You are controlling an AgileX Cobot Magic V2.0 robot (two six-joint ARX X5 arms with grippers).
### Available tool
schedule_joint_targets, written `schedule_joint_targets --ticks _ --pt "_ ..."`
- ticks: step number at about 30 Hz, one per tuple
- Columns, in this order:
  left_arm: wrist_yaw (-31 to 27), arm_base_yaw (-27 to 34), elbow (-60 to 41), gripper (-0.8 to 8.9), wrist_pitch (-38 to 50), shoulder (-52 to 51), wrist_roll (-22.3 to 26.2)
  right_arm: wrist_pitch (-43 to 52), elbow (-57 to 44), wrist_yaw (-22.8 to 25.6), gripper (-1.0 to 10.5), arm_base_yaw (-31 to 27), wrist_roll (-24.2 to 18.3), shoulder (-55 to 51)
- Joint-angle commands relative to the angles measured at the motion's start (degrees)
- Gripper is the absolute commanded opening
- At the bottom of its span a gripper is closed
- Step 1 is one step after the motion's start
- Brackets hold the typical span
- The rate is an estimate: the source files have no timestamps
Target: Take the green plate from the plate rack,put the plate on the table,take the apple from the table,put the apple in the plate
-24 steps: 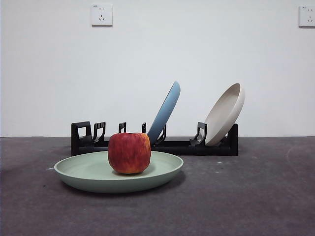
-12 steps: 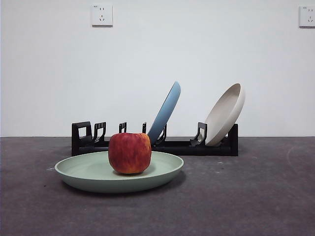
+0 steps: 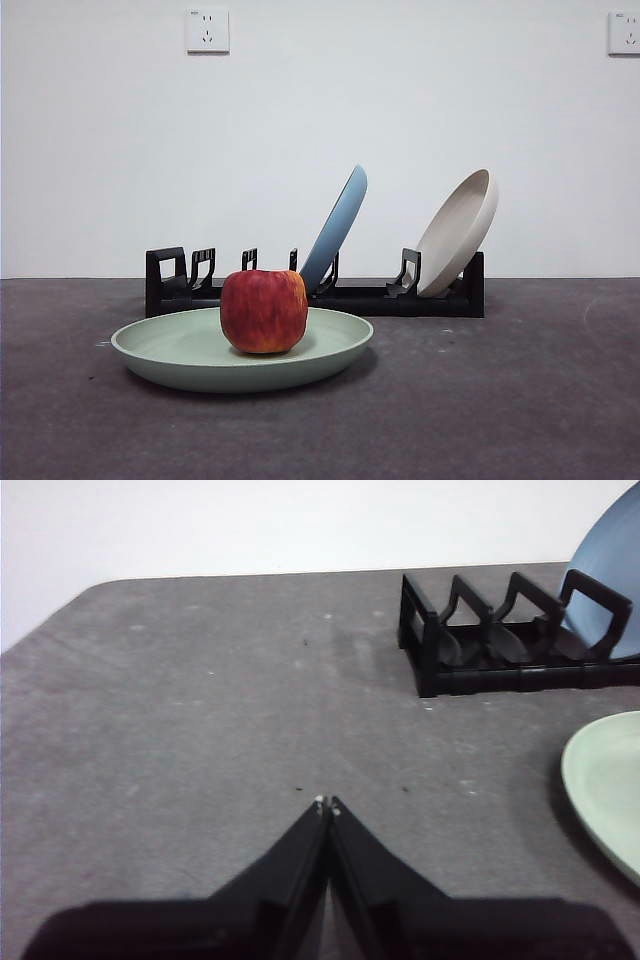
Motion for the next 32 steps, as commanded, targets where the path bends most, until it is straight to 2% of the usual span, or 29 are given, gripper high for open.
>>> schedule_joint_targets --ticks 1,23,24,28,29,32 --pt "0.44 0.13 -0.72 -0.03 0.02 -0.15 -0.77 -1.07 -0.11 0.07 0.0 0.02 0.59 -0.24" --pt "0.35 0.13 -0.70 -0.04 0.02 -0.15 -0.77 -1.07 -0.11 0.11 0.0 -0.02 0.57 -0.35" --pt "0.35 0.13 -0.70 -0.04 0.04 -0.15 -0.77 -0.74 -0.11 0.61 0.0 -0.48 -1.55 -0.35" --pt "0.35 0.13 -0.70 -0.03 0.04 -0.15 -0.77 2.67 -0.15 2.36 0.0 -7.23 -7.89 -1.57" --pt "0.33 0.13 -0.70 -0.03 0.02 -0.15 -0.77 4.37 -0.26 1.20 0.0 -9.68 -8.94 -1.92" --pt "0.37 0.13 -0.70 -0.03 0.04 -0.15 -0.77 10.14 -2.27 -8.57 0.0 -20.04 -11.28 -3.78"
